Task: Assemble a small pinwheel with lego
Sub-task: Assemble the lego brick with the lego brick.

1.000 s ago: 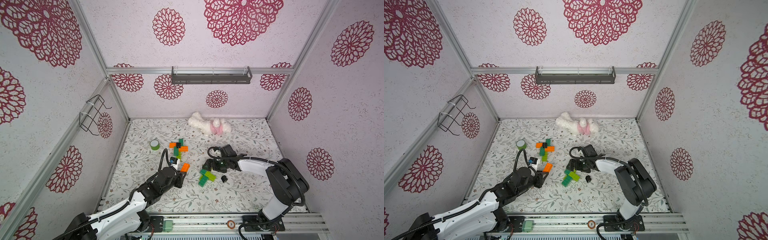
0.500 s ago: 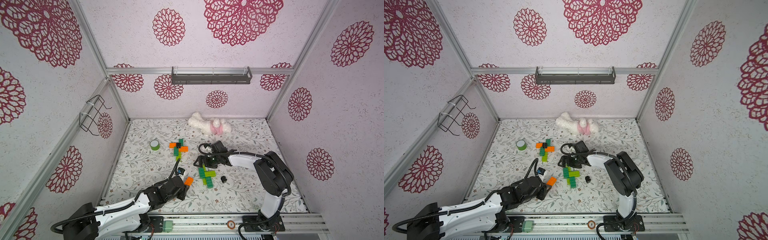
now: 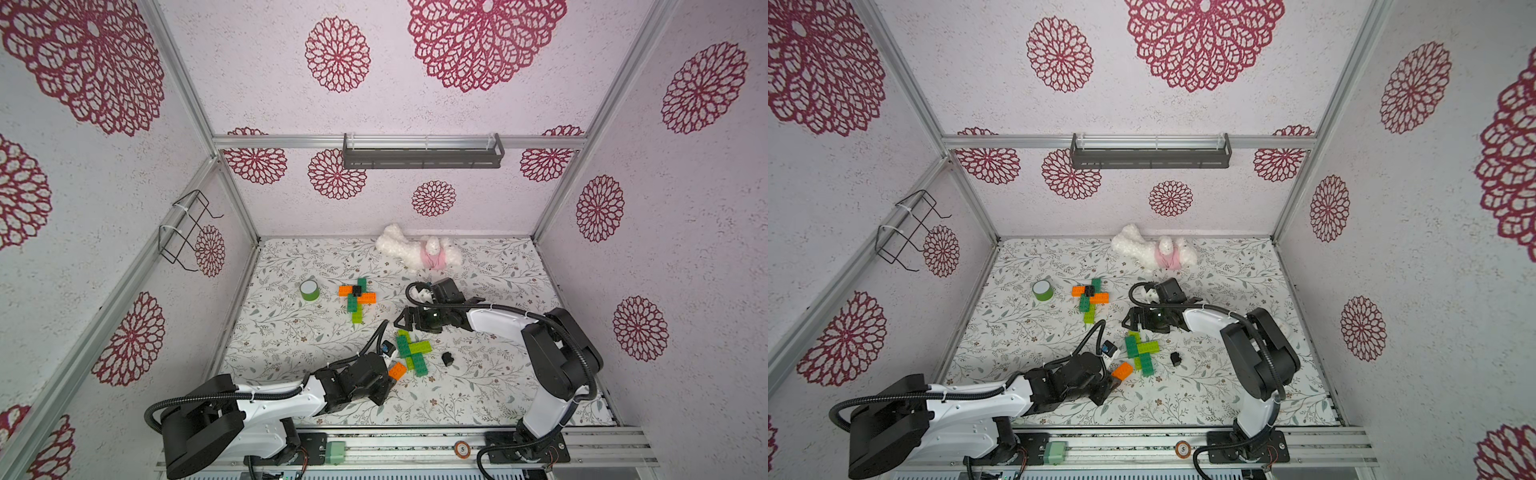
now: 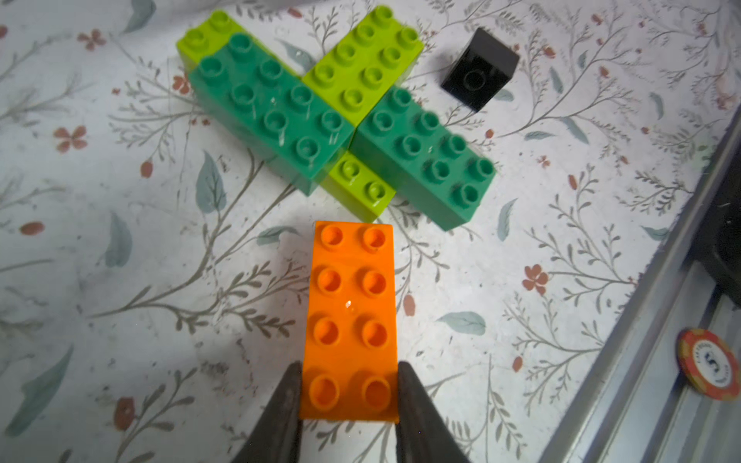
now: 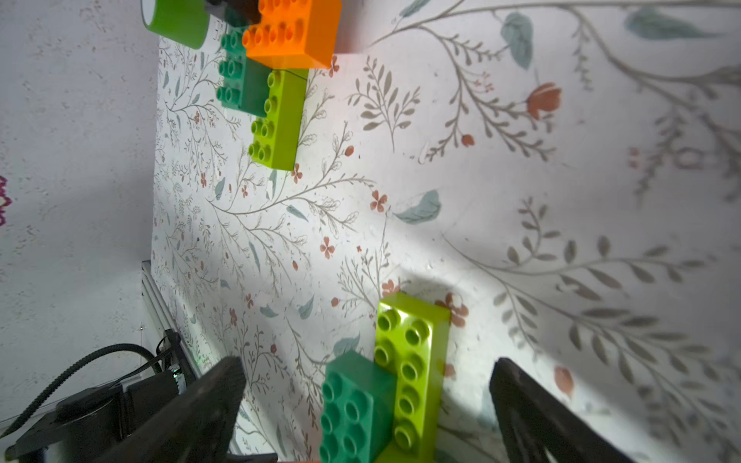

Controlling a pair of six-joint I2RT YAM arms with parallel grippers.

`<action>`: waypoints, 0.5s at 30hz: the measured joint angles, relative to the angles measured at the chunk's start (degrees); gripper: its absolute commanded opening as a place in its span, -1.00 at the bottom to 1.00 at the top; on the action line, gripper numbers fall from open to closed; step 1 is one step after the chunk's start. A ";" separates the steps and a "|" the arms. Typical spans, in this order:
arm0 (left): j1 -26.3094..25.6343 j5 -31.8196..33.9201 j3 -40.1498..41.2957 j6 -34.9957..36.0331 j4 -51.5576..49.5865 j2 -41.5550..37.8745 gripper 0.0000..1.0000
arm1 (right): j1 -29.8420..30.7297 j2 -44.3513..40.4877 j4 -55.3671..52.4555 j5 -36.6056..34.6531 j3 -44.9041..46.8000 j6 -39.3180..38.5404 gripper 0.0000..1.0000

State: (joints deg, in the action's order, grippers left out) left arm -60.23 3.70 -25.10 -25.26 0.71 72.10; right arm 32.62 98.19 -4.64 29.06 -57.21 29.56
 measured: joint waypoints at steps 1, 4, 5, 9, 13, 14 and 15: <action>-0.02 -0.22 -0.04 0.92 0.66 0.00 -0.69 | -0.26 -1.70 -0.37 -0.26 0.85 -0.07 0.98; -0.02 -0.48 -0.15 4.04 1.36 0.02 -0.72 | -0.66 -5.70 -1.07 -0.55 3.28 -0.11 0.98; 0.00 -0.61 -0.28 4.83 1.38 0.09 -0.72 | -0.81 -6.71 -1.38 -0.59 4.04 -0.09 0.98; 0.35 -1.44 -1.84 7.85 1.40 1.81 -0.74 | -1.62 -11.78 -3.58 -0.92 8.13 -0.07 0.98; 0.92 -2.10 -2.82 9.55 1.84 3.82 -0.75 | -2.38 -16.06 -6.45 -1.36 10.14 -0.09 0.98; 1.09 -2.19 -3.02 9.79 1.77 4.31 -0.75 | -2.47 -16.59 -6.71 -1.40 10.29 -0.11 0.98; 1.27 -2.38 -3.26 10.12 1.84 4.92 -0.75 | -2.49 -17.09 -6.99 -1.51 10.51 -0.11 0.98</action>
State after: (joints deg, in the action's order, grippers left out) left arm -58.96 1.32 -28.36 -15.14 2.55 77.01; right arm 30.13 81.10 -11.64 27.55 -46.70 29.45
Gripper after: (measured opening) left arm 0.349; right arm 0.989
